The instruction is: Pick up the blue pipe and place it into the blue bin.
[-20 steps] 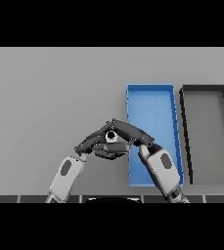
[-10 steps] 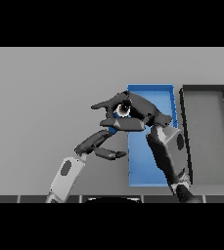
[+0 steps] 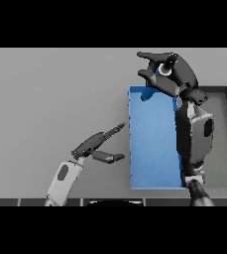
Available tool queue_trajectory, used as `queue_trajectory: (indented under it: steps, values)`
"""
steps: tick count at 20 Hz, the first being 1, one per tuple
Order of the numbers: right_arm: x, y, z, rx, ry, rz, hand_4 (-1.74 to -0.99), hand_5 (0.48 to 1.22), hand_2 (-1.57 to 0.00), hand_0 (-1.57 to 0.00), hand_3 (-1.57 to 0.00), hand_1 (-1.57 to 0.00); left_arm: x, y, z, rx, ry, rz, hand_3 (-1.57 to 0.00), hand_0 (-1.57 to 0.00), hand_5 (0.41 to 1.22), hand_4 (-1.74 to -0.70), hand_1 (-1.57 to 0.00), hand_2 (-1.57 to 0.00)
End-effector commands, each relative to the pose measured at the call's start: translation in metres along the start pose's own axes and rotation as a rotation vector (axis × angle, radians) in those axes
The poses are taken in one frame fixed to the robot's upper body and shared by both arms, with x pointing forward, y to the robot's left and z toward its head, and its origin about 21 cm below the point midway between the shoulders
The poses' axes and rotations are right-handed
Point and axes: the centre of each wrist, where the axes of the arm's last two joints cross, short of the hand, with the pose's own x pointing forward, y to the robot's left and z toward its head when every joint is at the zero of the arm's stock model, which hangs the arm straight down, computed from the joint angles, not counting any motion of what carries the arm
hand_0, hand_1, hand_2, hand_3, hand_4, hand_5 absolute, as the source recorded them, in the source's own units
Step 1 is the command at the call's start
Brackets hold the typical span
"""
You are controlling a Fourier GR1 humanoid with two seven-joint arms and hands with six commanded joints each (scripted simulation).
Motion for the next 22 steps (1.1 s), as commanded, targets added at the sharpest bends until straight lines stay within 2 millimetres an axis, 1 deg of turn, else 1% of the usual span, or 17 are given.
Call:
queue_trajectory:
  steps: [1,3,4,6,8,11,12,13,14,15,16,17,18,19,20,21,22]
  values:
    - [-0.005,-0.007,0.004,-0.035,0.033,0.007,-1.499,1.221,-1.57,-1.57,-1.57,-1.57,0.000,0.001,0.000,-0.002,0.000,-0.005,0.00,0.00,0.474,-0.95,0.00,0.00]
    - [-0.018,-0.019,0.012,-0.081,0.096,0.027,-1.499,1.221,-1.57,-1.57,-1.57,-1.57,-0.003,0.002,-0.002,-0.009,0.010,-0.010,0.00,0.00,0.470,-0.95,0.00,0.00]
    - [-0.029,-0.026,0.019,-0.108,0.143,0.031,-1.499,1.221,-1.57,-1.57,-1.57,-1.57,-0.001,0.003,-0.002,0.002,-0.005,-0.017,0.00,0.00,0.467,-0.94,0.00,0.00]
    - [-0.042,-0.028,0.029,-0.153,0.212,0.035,-1.499,1.221,-1.57,-1.57,-1.57,-1.57,-0.004,0.000,0.002,-0.002,-0.022,-0.011,0.00,0.00,0.463,-0.94,0.00,0.00]
    - [-0.058,-0.035,0.038,-0.212,0.290,0.053,-1.500,1.221,-1.57,-1.57,-1.57,-1.57,-0.004,-0.001,-0.002,0.001,-0.010,-0.016,0.00,0.00,0.460,-0.94,0.00,0.00]
    - [-0.091,-0.036,0.056,-0.262,0.416,0.050,-1.500,1.221,-1.57,-1.57,-1.57,-1.57,-0.003,0.003,-0.003,0.007,-0.019,-0.031,0.00,0.00,0.462,-0.93,0.00,0.00]
    - [-0.101,-0.037,0.065,-0.288,0.463,0.057,-1.500,1.221,-1.57,-1.57,-1.57,-1.57,-0.001,0.004,-0.001,0.008,-0.030,-0.036,0.00,0.00,0.463,-0.93,0.00,0.00]
    - [-0.110,-0.040,0.070,-0.319,0.507,0.055,-1.500,1.221,-1.57,-1.57,-1.57,-1.57,-0.004,0.004,-0.001,0.011,-0.022,-0.039,0.00,0.00,0.464,-0.93,0.00,0.00]
    - [-0.121,-0.039,0.077,-0.338,0.549,0.048,-1.500,1.221,-1.57,-1.57,-1.57,-1.57,-0.005,0.004,0.000,0.018,-0.024,-0.036,0.00,0.00,0.465,-0.93,0.00,0.00]
    - [-0.130,-0.037,0.080,-0.356,0.582,0.037,-1.500,1.221,-1.57,-1.57,-1.57,-1.57,-0.005,0.006,0.000,0.022,-0.019,-0.037,0.00,0.00,0.466,-0.93,0.00,0.00]
    - [-0.136,-0.036,0.083,-0.366,0.609,0.031,-1.499,1.221,-1.57,-1.57,-1.57,-1.57,-0.004,0.004,-0.002,0.023,-0.024,-0.041,0.00,0.00,0.467,-0.93,0.00,0.00]
    - [-0.146,-0.035,0.087,-0.388,0.648,0.004,-1.498,1.221,-1.57,-1.57,-1.57,-1.57,-0.007,0.003,-0.001,0.022,-0.021,-0.043,0.00,0.00,0.470,-0.93,0.00,0.00]
    - [-0.154,-0.036,0.090,-0.397,0.684,-0.010,-1.498,1.221,-1.57,-1.57,-1.57,-1.57,-0.003,0.001,-0.001,0.022,-0.038,-0.045,0.00,0.00,0.474,-0.92,0.00,0.00]
    - [-0.158,-0.035,0.096,-0.395,0.713,-0.019,-1.497,1.221,-1.57,-1.57,-1.57,-1.57,-0.006,0.007,-0.001,0.032,-0.019,-0.053,0.00,0.00,0.476,-0.92,0.00,0.00]
    - [-0.163,-0.037,0.100,-0.396,0.750,-0.024,-1.546,1.221,-1.57,-1.57,-1.26,-1.57,-0.006,0.006,-0.003,0.028,-0.019,-0.052,0.00,0.00,0.478,-0.92,0.00,0.00]
    - [-0.168,-0.031,0.101,-0.393,0.768,-0.047,-1.585,1.221,-1.57,-1.57,-1.01,-1.57,-0.009,0.006,0.000,0.027,-0.024,-0.051,0.00,0.00,0.480,-0.92,0.00,0.00]
    - [-0.167,-0.031,0.106,-0.402,0.791,-0.064,-1.616,1.221,-1.57,-1.57,-0.80,-1.57,-0.008,0.003,0.000,0.028,-0.037,-0.049,0.00,0.00,0.481,-0.92,0.00,0.00]
